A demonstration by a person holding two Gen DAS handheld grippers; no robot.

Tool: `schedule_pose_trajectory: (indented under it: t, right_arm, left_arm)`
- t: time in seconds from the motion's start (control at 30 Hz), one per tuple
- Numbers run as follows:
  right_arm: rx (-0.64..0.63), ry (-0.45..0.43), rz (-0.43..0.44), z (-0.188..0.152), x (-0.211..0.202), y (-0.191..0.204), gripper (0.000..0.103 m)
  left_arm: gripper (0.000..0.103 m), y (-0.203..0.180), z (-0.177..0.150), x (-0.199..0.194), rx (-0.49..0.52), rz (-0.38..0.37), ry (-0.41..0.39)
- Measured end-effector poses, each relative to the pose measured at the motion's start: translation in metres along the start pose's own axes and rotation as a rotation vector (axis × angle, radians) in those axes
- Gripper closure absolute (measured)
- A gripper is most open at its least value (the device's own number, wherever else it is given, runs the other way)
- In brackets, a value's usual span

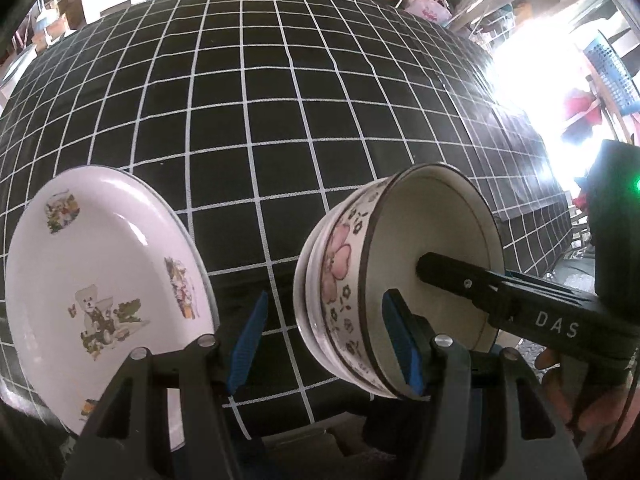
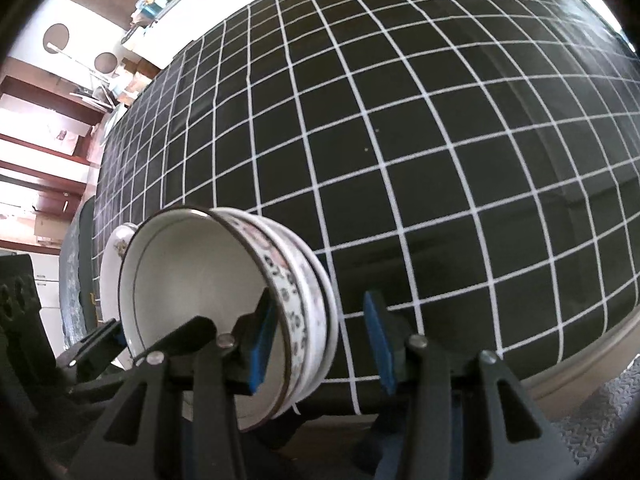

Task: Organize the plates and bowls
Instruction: 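Grip the rim of the nested bowl stack with both grippers and lift, then carry the bowl stack with both grippers over the cartoon-print plate stack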

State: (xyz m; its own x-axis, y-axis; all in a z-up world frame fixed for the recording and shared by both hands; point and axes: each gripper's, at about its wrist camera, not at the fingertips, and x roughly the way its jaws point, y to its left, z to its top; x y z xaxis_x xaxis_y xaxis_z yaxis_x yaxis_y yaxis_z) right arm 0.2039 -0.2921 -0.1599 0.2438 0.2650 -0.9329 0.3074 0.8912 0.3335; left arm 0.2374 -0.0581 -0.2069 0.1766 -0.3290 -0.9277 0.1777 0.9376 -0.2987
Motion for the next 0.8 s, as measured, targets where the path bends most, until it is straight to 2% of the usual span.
schedule_pose_trajectory:
  t: [0.47, 0.8]
  right_arm:
    - [0.013, 0.007, 0.084, 0.000, 0.002, -0.005, 0.055]
    - [0.040, 0.013, 0.145, 0.002, 0.003, -0.019, 0.055]
  left_arm:
    - [0.046, -0.014, -0.001, 0.019, 0.020, -0.024, 0.017]
    - [0.046, -0.015, 0.002, 0.024, -0.016, -0.050, 0.008]
